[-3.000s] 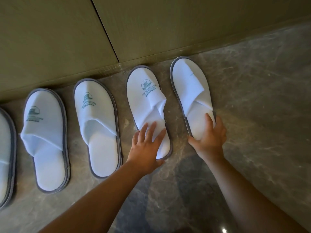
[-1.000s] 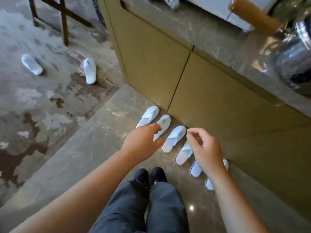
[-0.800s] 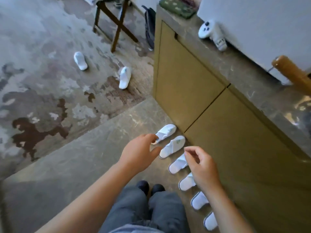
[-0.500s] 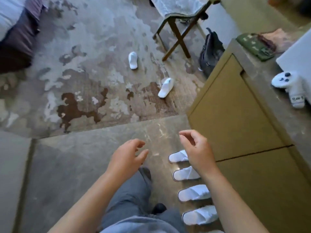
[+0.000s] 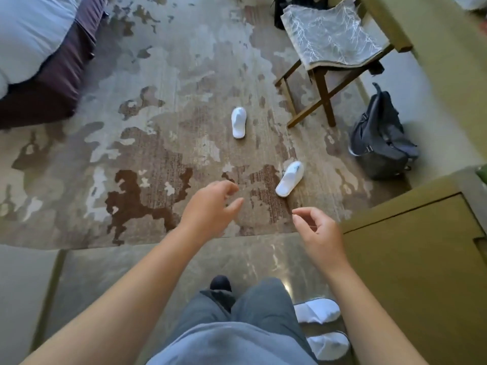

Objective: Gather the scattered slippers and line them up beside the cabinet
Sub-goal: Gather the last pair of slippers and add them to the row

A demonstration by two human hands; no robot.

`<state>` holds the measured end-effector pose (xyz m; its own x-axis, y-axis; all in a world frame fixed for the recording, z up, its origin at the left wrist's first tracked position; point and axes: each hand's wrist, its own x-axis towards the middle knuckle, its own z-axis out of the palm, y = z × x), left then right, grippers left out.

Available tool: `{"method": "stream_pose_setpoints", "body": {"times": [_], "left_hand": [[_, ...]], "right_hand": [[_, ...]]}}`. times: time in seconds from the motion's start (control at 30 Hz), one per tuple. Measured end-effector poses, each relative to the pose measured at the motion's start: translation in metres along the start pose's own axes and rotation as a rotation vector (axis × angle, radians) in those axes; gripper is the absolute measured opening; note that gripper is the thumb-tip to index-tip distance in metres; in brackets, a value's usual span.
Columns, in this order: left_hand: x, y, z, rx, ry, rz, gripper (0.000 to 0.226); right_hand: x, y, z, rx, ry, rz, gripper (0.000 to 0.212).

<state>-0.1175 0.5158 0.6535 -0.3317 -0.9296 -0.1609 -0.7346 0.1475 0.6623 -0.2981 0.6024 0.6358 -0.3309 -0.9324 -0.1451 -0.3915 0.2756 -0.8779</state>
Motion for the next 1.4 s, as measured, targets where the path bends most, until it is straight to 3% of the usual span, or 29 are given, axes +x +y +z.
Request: {"method": "stream_pose_setpoints", "body": {"times": [0.2, 0.4, 0.63, 0.8, 0.9, 1.07, 1.4], "left_hand": [[0.129, 0.010, -0.024, -0.014, -0.005, 0.041, 0.033], [0.266, -0.012, -0.041, 0.022, -0.044, -0.034, 0.034], [0.392, -0.065, -0.072, 0.120, -0.098, -0.145, 0.033], [0.509, -0.117, -0.066, 0.159, -0.197, -0.166, 0.037], [0.597, -0.148, -0.046, 0.193, -0.271, -0.117, 0.041], [0.709, -0.203, 0.033, 0.305, -0.450, -0.043, 0.042], [0.819, -0.407, 0.299, 0.416, -0.543, -0.145, 0.054]], "right_hand": [[0.099, 0.007, 0.008, -0.031, 0.037, 0.123, 0.013], [0.267, -0.007, 0.023, -0.019, 0.057, 0.142, 0.010], [0.451, -0.054, 0.055, -0.063, -0.017, 0.107, 0.008], [0.556, -0.035, 0.092, -0.072, 0.081, 0.208, 0.021], [0.607, 0.005, 0.118, -0.103, 0.119, 0.327, 0.026], [0.679, 0.104, 0.157, -0.234, 0.048, 0.445, 0.023], [0.789, 0.387, 0.306, -0.346, 0.001, 0.472, 0.039]]}}
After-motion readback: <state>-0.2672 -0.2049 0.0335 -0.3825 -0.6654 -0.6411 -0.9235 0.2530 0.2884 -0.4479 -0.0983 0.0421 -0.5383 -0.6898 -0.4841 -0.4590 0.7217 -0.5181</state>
